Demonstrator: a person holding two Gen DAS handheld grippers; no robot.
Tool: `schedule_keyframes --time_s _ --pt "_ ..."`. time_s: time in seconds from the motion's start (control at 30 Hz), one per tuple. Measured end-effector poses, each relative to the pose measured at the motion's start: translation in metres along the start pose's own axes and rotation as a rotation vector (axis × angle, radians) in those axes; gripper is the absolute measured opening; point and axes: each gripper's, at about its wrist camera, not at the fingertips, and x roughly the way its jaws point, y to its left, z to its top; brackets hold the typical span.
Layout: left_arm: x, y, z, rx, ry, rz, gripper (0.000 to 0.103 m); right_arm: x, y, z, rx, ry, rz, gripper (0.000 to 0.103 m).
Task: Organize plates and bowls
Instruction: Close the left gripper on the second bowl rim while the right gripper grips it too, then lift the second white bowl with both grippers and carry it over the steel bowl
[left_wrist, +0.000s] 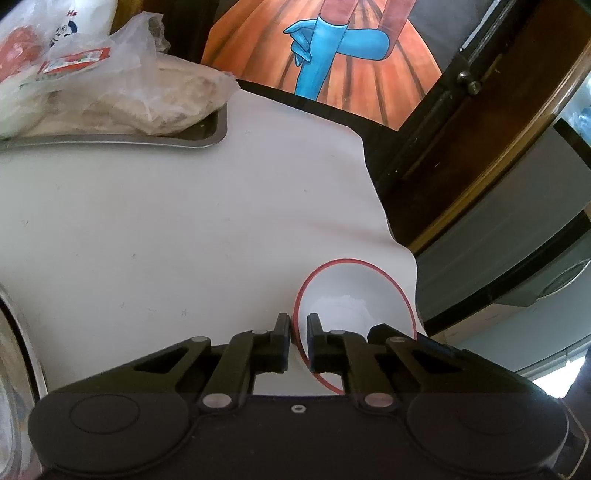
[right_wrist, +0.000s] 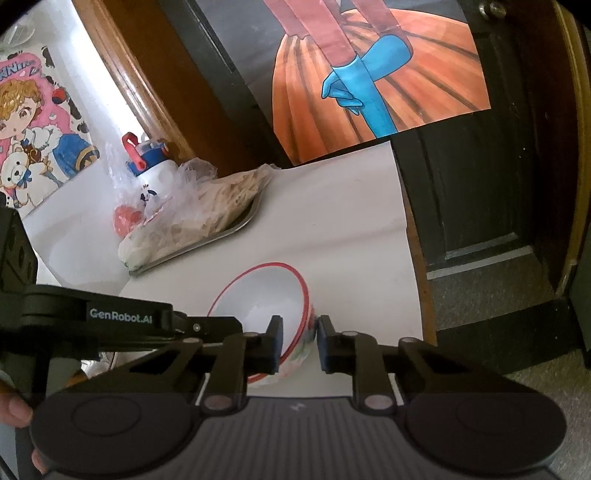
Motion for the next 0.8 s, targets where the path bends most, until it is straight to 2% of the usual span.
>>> schedule_keyframes --time_s 0.47,0.8 --pt "-0.025 0.005 -0.010 -0.051 0.010 0.009 0.009 -0.023 0.018 -0.004 0.025 0.017 -0.004 0.014" --pt "-0.084 0.002 -0.023 -0.056 -0.044 0.005 0.009 -0.064 0.059 -0.002 -0.008 -0.012 0.024 0.014"
